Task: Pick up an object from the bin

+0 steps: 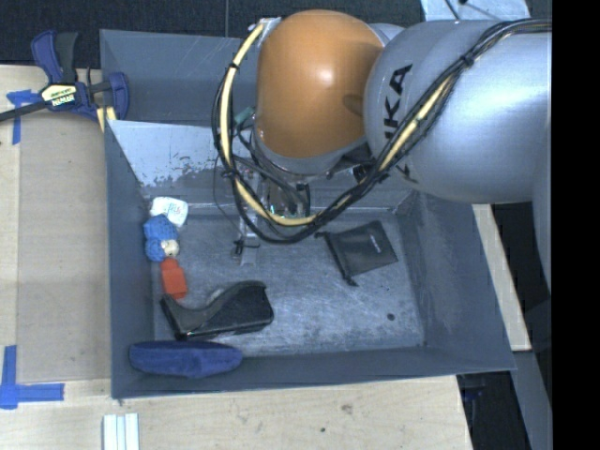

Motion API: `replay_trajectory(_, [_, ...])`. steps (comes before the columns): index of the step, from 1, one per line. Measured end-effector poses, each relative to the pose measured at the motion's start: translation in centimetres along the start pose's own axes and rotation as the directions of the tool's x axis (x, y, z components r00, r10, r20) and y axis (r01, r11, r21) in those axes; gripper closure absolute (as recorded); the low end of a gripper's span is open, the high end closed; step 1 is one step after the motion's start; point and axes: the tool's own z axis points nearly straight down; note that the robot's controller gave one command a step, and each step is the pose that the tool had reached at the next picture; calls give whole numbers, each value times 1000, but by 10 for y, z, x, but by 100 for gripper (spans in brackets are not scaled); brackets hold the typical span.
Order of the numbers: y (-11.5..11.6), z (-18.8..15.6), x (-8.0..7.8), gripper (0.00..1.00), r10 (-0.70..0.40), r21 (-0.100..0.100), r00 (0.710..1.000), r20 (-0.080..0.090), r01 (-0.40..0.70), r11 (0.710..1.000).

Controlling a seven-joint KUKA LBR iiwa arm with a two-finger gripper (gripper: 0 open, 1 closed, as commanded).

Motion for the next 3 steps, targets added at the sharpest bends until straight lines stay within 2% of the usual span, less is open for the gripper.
replay_trajectory(1, [-4,93,79,0,-188,1,982,-2,188,982])
replay_trajectory(2, [6,173,55,0,-705,1,709,2,705,709])
replay_trajectory(3, [8,170,54,100,-703,2,712,8,703,712])
